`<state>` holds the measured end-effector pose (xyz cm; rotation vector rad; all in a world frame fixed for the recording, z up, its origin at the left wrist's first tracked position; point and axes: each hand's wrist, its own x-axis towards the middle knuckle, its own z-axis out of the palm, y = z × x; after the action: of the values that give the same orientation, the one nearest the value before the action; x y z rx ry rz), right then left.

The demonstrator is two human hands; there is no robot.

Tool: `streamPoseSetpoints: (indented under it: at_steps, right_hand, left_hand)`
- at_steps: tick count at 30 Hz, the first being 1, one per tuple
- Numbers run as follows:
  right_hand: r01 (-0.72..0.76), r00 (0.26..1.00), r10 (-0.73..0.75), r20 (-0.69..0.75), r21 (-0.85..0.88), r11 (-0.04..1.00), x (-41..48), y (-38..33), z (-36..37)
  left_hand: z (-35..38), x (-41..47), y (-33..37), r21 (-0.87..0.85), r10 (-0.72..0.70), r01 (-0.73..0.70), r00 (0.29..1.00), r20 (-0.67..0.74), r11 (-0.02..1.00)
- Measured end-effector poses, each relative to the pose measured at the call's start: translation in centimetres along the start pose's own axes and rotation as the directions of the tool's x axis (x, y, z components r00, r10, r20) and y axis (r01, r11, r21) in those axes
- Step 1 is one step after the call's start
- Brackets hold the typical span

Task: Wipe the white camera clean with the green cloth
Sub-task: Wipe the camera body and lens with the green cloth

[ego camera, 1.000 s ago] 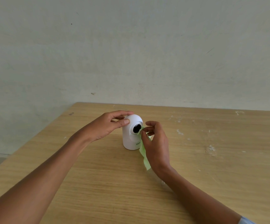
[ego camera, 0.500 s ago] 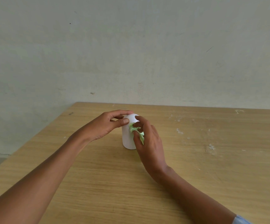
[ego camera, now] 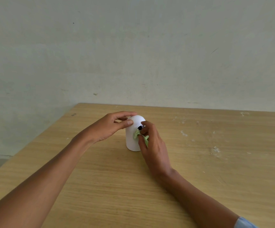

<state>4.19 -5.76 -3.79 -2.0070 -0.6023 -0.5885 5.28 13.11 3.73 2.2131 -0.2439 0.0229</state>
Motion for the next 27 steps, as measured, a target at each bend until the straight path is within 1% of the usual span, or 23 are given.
streamPoseSetpoints:
  at_steps: [3, 5, 7, 10, 12, 14, 16, 18, 19, 20, 21, 22, 23, 25, 27]
  right_hand:
    - [-0.106, 0.992, 0.115, -0.055, 0.145, 0.984, -0.2, 0.1, -0.3]
    - [-0.185, 0.973, 0.213, -0.086, 0.255, 0.949, -0.2, 0.0, -0.3]
    - [-0.242, 0.95, 0.291, -0.111, 0.325, 0.914, -0.1, -0.1, -0.3]
    - [-0.323, 0.909, 0.405, -0.095, 0.452, 0.831, -0.2, 0.0, -0.5]
    - [-0.35, 0.902, 0.428, -0.057, 0.483, 0.802, -0.3, 0.1, -1.1]
    - [-0.357, 0.918, 0.396, -0.01, 0.413, 0.838, -0.1, 0.3, -1.8]
    - [-0.342, 0.939, 0.336, 0.079, 0.334, 0.878, 0.1, 0.3, -2.7]
    - [-0.265, 0.957, 0.224, 0.185, 0.236, 0.935, 0.0, 0.3, -3.9]
    - [-0.18, 0.959, 0.137, 0.247, 0.159, 0.971, -0.2, 0.2, -4.6]
    - [-0.084, 0.944, 0.053, 0.326, 0.081, 0.993, -0.5, 0.1, -5.1]
    - [0.002, 0.912, -0.009, 0.41, 0.019, 1.0, -0.8, 0.0, -5.7]
    - [0.06, 0.876, -0.041, 0.48, -0.026, 0.998, -1.0, 0.0, -6.0]
    - [0.085, 0.851, -0.047, 0.523, -0.05, 0.995, -1.3, 0.1, -6.3]
    - [0.053, 0.845, -0.026, 0.534, -0.034, 0.998, -1.6, 0.5, -6.6]
    - [0.086, 0.87, -0.055, 0.49, -0.042, 0.995, -1.6, 1.2, -6.7]
  left_hand:
    - [0.0, -0.1, -0.1, -0.002, -0.01, 0.01, 1.0, -0.004, 1.0]
    - [0.0, -0.1, 0.0, -0.004, -0.006, 0.006, 1.0, 0.002, 1.0]
    - [0.1, -0.2, 0.1, -0.01, 0.002, -0.001, 1.0, 0.006, 1.0]
    - [0.1, -0.1, 0.0, -0.018, -0.002, 0.002, 1.0, 0.004, 1.0]
    - [0.0, -0.1, -0.2, -0.01, -0.004, 0.004, 1.0, 0.003, 1.0]
    - [-0.1, 0.0, -0.4, -0.008, -0.004, 0.004, 1.0, -0.001, 1.0]
    - [0.0, 0.0, -0.5, -0.014, 0.001, -0.001, 1.0, -0.003, 1.0]
    - [0.0, 0.1, -0.5, -0.005, 0.0, 0.0, 1.0, 0.002, 1.0]
    - [0.0, 0.1, -0.5, -0.004, 0.001, -0.001, 1.0, 0.004, 1.0]
    - [0.0, 0.1, -0.4, -0.009, 0.001, -0.001, 1.0, 0.003, 1.0]
    - [0.0, 0.1, -0.4, -0.013, -0.001, 0.001, 1.0, 0.0, 1.0]
    - [0.0, 0.1, -0.3, -0.017, -0.003, 0.003, 1.0, -0.003, 1.0]
    - [0.0, 0.1, -0.2, -0.021, -0.005, 0.004, 1.0, -0.006, 1.0]
    - [0.1, 0.0, -0.1, -0.023, -0.001, 0.001, 1.0, -0.007, 1.0]
    - [0.1, 0.0, -0.1, -0.023, -0.002, 0.002, 1.0, -0.007, 1.0]
